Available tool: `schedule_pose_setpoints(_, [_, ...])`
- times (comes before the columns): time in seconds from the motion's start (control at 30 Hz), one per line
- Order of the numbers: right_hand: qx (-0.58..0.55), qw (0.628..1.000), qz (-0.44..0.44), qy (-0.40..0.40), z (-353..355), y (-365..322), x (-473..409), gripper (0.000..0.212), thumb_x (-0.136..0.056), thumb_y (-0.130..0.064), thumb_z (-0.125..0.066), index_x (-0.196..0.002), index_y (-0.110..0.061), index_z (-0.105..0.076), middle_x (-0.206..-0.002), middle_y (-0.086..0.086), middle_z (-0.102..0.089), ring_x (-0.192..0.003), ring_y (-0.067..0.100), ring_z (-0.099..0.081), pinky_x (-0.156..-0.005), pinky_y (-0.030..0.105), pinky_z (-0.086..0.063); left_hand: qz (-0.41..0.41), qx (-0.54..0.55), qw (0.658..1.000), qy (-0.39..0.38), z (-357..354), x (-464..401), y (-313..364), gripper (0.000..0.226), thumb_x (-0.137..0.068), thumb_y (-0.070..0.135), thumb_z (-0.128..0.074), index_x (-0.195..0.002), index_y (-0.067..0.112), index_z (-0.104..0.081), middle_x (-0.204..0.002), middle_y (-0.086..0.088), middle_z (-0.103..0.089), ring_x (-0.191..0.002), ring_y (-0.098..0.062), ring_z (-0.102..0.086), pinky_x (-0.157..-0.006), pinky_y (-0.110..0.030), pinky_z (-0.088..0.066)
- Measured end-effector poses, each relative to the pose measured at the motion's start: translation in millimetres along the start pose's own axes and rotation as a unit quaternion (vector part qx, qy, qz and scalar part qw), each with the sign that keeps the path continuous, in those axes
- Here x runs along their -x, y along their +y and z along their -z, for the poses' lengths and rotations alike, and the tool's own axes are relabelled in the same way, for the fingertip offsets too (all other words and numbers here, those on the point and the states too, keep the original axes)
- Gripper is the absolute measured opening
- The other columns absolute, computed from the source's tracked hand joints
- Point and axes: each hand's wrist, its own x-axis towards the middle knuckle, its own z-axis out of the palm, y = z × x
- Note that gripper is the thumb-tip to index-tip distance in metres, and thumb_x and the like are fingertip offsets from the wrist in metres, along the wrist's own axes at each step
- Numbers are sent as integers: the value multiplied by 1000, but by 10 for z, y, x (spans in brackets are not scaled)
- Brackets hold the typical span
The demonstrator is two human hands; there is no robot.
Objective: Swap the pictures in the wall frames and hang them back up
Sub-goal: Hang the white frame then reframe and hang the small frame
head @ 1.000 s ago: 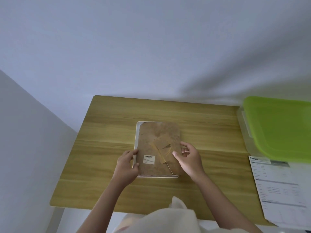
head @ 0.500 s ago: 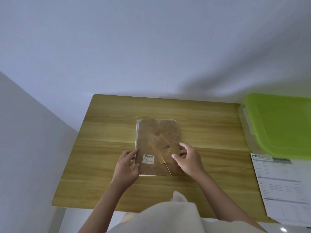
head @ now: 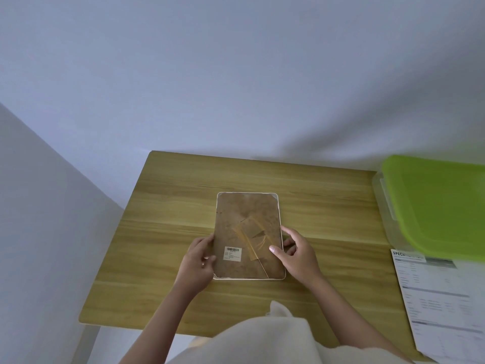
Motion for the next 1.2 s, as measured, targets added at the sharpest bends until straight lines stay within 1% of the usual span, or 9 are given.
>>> schedule_pose_setpoints(0.17, [-33, 999, 4, -21, 31, 80, -43, 58, -77, -25, -76, -130, -30, -55, -89, -1, -60, -61, 9, -49, -64, 17, -46, -10, -8, 1000, -19, 48, -41, -26, 58, -80, -7, -61, -130, 19, -52, -110, 18, -50, -71, 3, -55, -63, -6, -43])
schedule_pose_setpoints(0.33, [-12, 1000, 20, -21, 28, 77, -65, 58, -76, -24, -76, -128, -31, -54, -86, -3, -60, -56, 5, -47, -62, 14, -44, -24, -14, 999, -33, 71, -61, -72, 56, -80, 0, -65, -131, 19, -52, -113, 16, -50, -68, -8, -58, -63, -8, -44])
schedule_pose_setpoints(0.5, [27, 998, 32, -42, 44, 64, -114, 64, -77, -26, -75, -134, -32, -46, -89, 1, -58, -58, 6, -48, -62, 15, -43, -44, -47, 997, -51, 90, -88, -54, 55, -82, 8, -64, -134, 17, -48, -116, 10, -50, -71, -4, -59, -65, -11, -50])
schedule_pose_setpoints(0.67, [68, 994, 16, -83, 71, 58, -216, 67, -74, -30, -75, -133, -30, -41, -94, 0, -57, -68, 9, -53, -68, 26, -49, -44, -60, 996, -48, 53, -76, -27, 55, -84, 7, -61, -136, 16, -45, -116, 9, -47, -74, -2, -59, -63, -10, -48])
schedule_pose_setpoints(0.77, [102, 991, 14, -89, 128, -90, -349, 77, -68, -34, -78, -134, -29, -37, -123, 0, -46, -93, 13, -54, -86, 33, -49, -41, -52, 997, -43, 34, -62, -18, 58, -83, 5, -59, -137, 19, -42, -114, 13, -45, -77, 0, -58, -64, -9, -47])
schedule_pose_setpoints(0.9, [174, 980, 40, -85, 116, -405, -622, 83, -77, -51, -67, -146, -36, -22, -130, 2, -34, -118, 19, -44, -92, 33, -43, -36, -53, 997, -45, 51, -93, -13, 58, -83, 3, -60, -136, 18, -43, -115, 9, -45, -76, -1, -58, -64, -8, -47])
schedule_pose_setpoints(0.97, [226, 969, 38, -96, 45, -484, -731, 81, -77, -57, -63, -144, -39, -20, -127, 3, -32, -121, 23, -40, -91, 37, -46, -35, -53, 997, -51, 59, -115, -11, 57, -81, 2, -60, -134, 15, -44, -116, 7, -45, -80, -8, -57, -64, -7, -46])
schedule_pose_setpoints(1.1, [265, 959, 32, -98, -20, -488, -783, 78, -77, -62, -60, -142, -40, -23, -124, 3, -28, -118, 25, -40, -90, 38, -47, -29, -65, 995, -65, 88, -247, 45, 52, -80, 4, -61, -128, 12, -44, -117, 0, -46, -102, -15, -54, -70, -10, -48])
schedule_pose_setpoints(1.2, [273, 955, 29, -110, -7, -467, -778, 78, -79, -64, -57, -144, -40, -21, -128, 4, -26, -120, 25, -39, -92, 39, -47, -20, -116, 991, -66, 89, -485, 177, 60, -83, 23, -62, -137, 16, -37, -115, -2, -45, -89, -17, -58, -77, -26, -52])
